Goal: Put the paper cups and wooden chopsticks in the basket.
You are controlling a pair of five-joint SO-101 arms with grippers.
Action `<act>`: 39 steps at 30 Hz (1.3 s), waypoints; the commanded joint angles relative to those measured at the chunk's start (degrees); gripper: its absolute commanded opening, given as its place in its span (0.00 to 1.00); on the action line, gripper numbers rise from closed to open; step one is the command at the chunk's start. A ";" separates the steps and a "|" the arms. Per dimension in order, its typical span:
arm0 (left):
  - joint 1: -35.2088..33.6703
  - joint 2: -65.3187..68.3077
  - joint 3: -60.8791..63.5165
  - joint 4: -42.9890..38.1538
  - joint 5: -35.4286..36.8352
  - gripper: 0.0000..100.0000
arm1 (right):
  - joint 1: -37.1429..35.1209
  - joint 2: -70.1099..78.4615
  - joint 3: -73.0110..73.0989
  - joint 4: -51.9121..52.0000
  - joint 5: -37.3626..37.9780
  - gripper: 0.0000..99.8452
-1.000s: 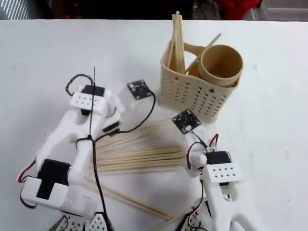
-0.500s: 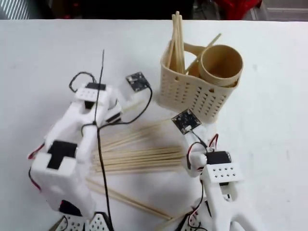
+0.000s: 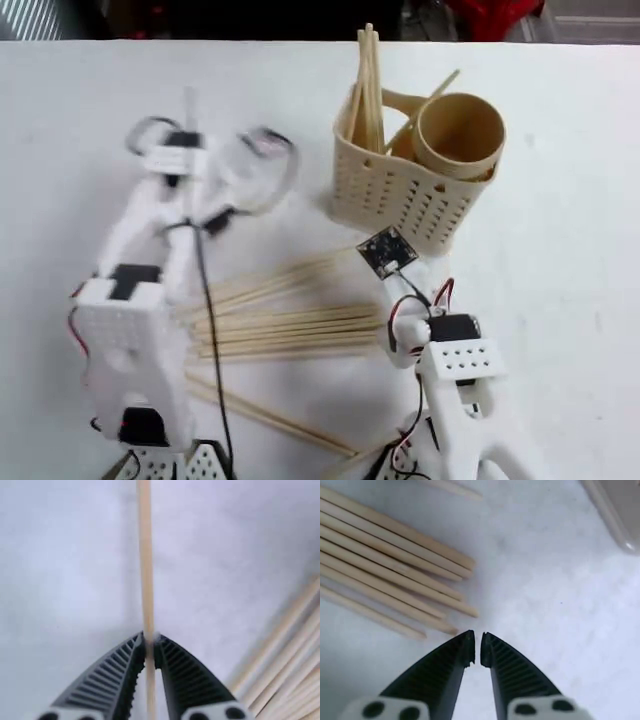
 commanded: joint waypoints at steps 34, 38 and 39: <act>28.88 -15.52 -34.99 -28.13 50.11 0.02 | -0.04 -1.10 -0.35 -0.84 0.26 0.04; 28.44 -15.52 -34.90 -27.08 50.11 0.04 | -0.04 -1.10 -0.35 -0.84 0.26 0.04; 28.44 -15.52 -34.99 -26.46 50.20 0.06 | -0.04 -1.10 -0.35 -0.84 0.26 0.04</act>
